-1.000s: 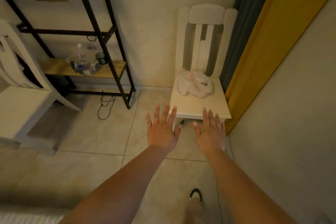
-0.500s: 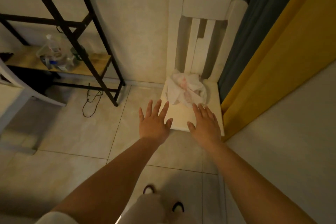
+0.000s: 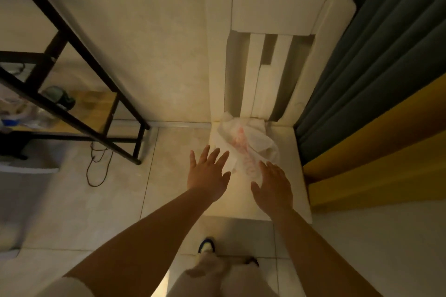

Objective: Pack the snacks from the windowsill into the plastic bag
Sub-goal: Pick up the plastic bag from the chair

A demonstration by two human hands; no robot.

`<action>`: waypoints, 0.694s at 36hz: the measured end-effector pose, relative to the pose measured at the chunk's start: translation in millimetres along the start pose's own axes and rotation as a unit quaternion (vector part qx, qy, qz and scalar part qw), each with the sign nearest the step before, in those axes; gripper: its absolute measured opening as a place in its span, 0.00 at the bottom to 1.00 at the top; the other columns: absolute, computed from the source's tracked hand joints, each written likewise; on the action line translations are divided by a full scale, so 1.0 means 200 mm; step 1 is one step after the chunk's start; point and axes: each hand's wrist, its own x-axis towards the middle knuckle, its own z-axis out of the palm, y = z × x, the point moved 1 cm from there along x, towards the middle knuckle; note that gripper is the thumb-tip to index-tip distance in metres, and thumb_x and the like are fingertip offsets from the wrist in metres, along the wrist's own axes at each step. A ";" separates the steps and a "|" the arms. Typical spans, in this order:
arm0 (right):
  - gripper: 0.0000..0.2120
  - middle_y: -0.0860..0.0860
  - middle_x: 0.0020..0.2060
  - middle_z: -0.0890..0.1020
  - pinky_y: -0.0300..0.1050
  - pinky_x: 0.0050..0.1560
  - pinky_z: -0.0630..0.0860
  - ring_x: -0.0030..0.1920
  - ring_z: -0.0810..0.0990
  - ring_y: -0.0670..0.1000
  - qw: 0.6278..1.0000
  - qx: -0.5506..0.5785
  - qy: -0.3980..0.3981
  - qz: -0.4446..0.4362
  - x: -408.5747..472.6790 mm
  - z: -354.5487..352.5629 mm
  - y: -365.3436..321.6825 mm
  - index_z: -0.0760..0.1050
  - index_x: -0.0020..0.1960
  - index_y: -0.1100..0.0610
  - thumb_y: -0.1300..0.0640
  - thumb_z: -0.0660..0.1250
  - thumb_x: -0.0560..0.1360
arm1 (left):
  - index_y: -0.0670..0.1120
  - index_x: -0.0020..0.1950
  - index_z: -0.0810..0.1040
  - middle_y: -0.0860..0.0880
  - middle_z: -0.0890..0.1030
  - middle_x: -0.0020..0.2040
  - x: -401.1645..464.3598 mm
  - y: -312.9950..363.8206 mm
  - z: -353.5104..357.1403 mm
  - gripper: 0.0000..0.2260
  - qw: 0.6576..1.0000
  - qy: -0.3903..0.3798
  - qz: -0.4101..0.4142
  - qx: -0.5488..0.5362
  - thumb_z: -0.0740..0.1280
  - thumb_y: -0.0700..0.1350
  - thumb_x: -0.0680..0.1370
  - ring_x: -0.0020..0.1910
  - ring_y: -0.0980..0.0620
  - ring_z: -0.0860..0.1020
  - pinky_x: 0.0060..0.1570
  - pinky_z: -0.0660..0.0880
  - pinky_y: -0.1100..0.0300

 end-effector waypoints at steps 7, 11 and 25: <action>0.27 0.51 0.71 0.66 0.49 0.68 0.65 0.70 0.64 0.53 0.999 0.017 -0.045 0.019 0.53 0.06 0.06 0.59 0.73 0.51 0.49 0.61 0.77 | 0.55 0.78 0.47 0.52 0.49 0.79 0.42 0.01 0.12 0.26 0.999 -0.045 0.007 -0.013 0.48 0.58 0.82 0.78 0.49 0.41 0.72 0.37 0.42; 0.25 0.53 0.70 0.67 0.50 0.66 0.65 0.69 0.65 0.55 0.997 0.017 -0.081 0.014 0.85 0.09 0.09 0.61 0.73 0.52 0.51 0.61 0.77 | 0.55 0.78 0.48 0.52 0.51 0.79 0.67 0.00 0.18 0.25 0.998 -0.055 -0.004 -0.023 0.49 0.57 0.82 0.78 0.50 0.43 0.73 0.39 0.42; 0.21 0.54 0.64 0.70 0.49 0.61 0.67 0.64 0.67 0.56 0.995 -0.047 -0.071 0.049 1.49 0.32 0.12 0.72 0.64 0.55 0.45 0.64 0.75 | 0.54 0.78 0.50 0.51 0.50 0.79 1.21 0.00 0.50 0.26 0.995 -0.090 -0.020 -0.047 0.53 0.55 0.82 0.78 0.50 0.45 0.74 0.42 0.45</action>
